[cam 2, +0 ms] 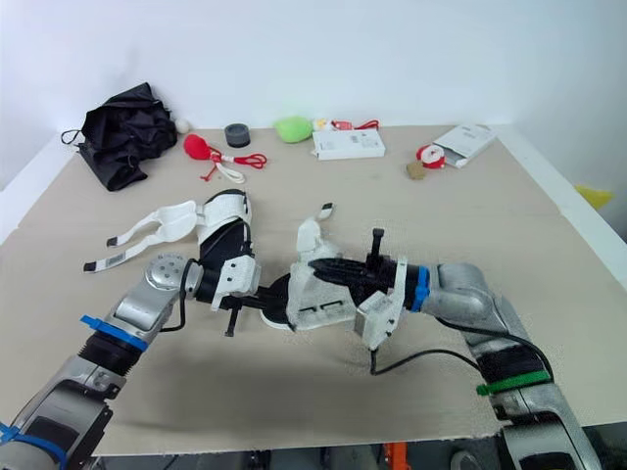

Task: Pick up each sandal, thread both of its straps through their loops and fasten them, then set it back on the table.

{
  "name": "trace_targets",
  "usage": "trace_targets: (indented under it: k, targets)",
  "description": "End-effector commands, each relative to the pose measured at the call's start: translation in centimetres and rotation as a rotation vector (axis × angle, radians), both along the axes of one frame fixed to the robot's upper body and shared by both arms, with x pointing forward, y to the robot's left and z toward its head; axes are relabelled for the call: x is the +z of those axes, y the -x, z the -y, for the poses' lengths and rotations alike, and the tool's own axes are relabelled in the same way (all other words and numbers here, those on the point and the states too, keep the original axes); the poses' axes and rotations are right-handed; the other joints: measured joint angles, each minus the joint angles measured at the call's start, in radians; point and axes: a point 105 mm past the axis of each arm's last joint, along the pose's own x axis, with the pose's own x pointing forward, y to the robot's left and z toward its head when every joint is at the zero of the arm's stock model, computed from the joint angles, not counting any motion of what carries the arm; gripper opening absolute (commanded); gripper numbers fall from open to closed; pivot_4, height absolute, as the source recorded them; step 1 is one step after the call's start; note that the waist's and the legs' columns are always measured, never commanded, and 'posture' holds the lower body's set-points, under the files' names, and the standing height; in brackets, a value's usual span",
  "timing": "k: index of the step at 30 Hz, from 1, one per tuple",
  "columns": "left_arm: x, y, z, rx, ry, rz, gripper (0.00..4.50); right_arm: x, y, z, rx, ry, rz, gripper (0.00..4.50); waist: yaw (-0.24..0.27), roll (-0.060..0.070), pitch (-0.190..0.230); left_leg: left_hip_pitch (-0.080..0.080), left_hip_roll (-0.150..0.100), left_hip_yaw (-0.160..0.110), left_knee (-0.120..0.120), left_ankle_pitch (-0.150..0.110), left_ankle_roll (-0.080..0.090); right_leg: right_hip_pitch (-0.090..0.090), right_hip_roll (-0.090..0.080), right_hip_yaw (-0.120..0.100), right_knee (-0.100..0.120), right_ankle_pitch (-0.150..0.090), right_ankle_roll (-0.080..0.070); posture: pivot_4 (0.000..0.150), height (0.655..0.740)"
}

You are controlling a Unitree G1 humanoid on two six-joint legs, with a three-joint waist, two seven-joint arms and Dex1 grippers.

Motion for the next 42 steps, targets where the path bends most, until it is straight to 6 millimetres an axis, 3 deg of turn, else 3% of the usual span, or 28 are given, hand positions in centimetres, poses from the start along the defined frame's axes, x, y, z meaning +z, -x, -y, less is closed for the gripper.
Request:
trace_targets:
  k: [1, 5, 15, 20, 24, 26, 28, 31, 36, 38, 40, 42]
  targets:
    - [-3.0, 0.7, -0.6, -0.003, -0.1, -0.089, 0.0, 2.7, -0.3, 0.3, -0.014, -0.052, -0.012, 0.05, 0.0, 0.0, 0.0, 0.0, 0.0, 0.0, 0.0, 0.0, 0.0, 0.0, 0.0, 0.0, 0.0, 0.0, 0.0, 0.15, 0.74]
    - [-3.0, 0.7, -0.4, -0.009, -0.1, -0.089, 0.0, 3.7, -1.6, 0.7, -0.059, -0.065, -0.085, 0.05, 0.001, -0.001, 0.0, 0.0, 0.001, 0.0, 0.003, 0.0, 0.0, 0.001, 0.0, -0.001, 0.0, 0.001, -0.001, 0.15, 0.74]
    - [-2.9, 0.5, -0.6, -0.002, -0.099, -0.086, 0.0, -1.3, 3.0, 0.7, 0.104, 0.174, -0.125, 0.05, 0.005, -0.002, 0.0, -0.001, 0.001, -0.001, 0.001, -0.001, 0.0, 0.001, 0.0, -0.002, 0.0, 0.0, 0.001, 0.15, 0.74]
    - [-3.0, 0.6, -0.8, 0.0, -0.104, -0.088, 0.0, -2.7, 3.3, 1.6, 0.101, 0.222, -0.126, 0.05, 0.005, -0.002, 0.001, 0.0, 0.001, -0.001, 0.003, -0.001, 0.0, 0.001, 0.0, -0.003, 0.0, -0.001, -0.001, 0.15, 0.74]
    - [-3.0, 0.7, -0.7, -0.005, -0.103, -0.091, 0.0, -3.9, 1.7, 3.1, -0.001, 0.287, -0.181, 1.45, 0.004, -0.002, 0.001, 0.0, 0.001, -0.001, 0.003, -0.001, 0.0, 0.001, 0.0, -0.003, 0.0, -0.001, -0.001, 0.15, 0.74]
    - [-3.0, 0.7, -0.6, -0.006, -0.102, -0.091, 0.0, -5.3, 1.2, 4.5, -0.098, 0.368, -0.321, 2.46, 0.004, -0.002, 0.001, 0.0, 0.001, -0.001, 0.003, -0.001, 0.0, 0.001, 0.0, -0.003, 0.0, -0.001, -0.001, 0.15, 0.74]
    - [-3.1, 0.7, -0.5, -0.006, -0.101, -0.092, 0.0, -5.3, 1.7, 5.0, -0.108, 0.384, -0.388, 3.42, 0.005, -0.002, 0.001, 0.0, 0.001, -0.001, 0.003, -0.001, 0.0, 0.001, 0.0, -0.002, 0.0, -0.001, -0.001, 0.15, 0.74]
    - [-3.2, 0.7, -0.5, -0.008, -0.102, -0.095, 0.0, -3.5, 1.6, 5.0, -0.151, 0.295, -0.482, 3.42, 0.005, -0.002, 0.0, 0.001, 0.001, -0.001, 0.003, -0.001, 0.0, 0.003, 0.0, -0.003, 0.0, -0.001, -0.002, 0.15, 0.74]
    - [-3.3, 0.6, -0.4, -0.008, -0.098, -0.1, 0.0, 0.2, 2.1, 5.8, -0.238, 0.129, -0.841, 3.42, 0.005, -0.002, 0.0, 0.001, 0.001, -0.001, 0.004, -0.001, 0.0, 0.003, -0.002, -0.005, 0.0, 0.0, -0.002, 0.15, 0.74]
    - [-3.3, 0.6, -0.3, -0.011, -0.097, -0.101, 0.0, 1.1, 3.5, 6.2, -0.261, 0.07, -1.117, 3.42, 0.006, -0.002, 0.0, 0.001, 0.001, -0.001, 0.004, -0.001, 0.0, 0.003, -0.004, -0.006, 0.0, 0.0, -0.002, 0.15, 0.74]
    - [-3.3, 0.7, -0.3, -0.015, -0.098, -0.102, 0.0, 1.4, 6.5, 6.2, -0.217, 0.05, -1.466, 3.42, 0.008, -0.002, 0.0, 0.0, 0.001, -0.002, 0.003, -0.002, -0.001, 0.003, -0.005, -0.008, -0.001, -0.001, -0.004, 0.15, 0.74]
    - [-3.4, 0.7, -0.2, -0.018, -0.098, -0.103, 0.0, 1.8, 8.4, 5.7, -0.167, 0.029, -1.667, 3.42, 0.009, -0.004, 0.0, 0.0, 0.001, -0.003, 0.002, -0.002, -0.002, 0.003, -0.006, -0.009, -0.002, -0.002, -0.006, 0.15, 0.74]
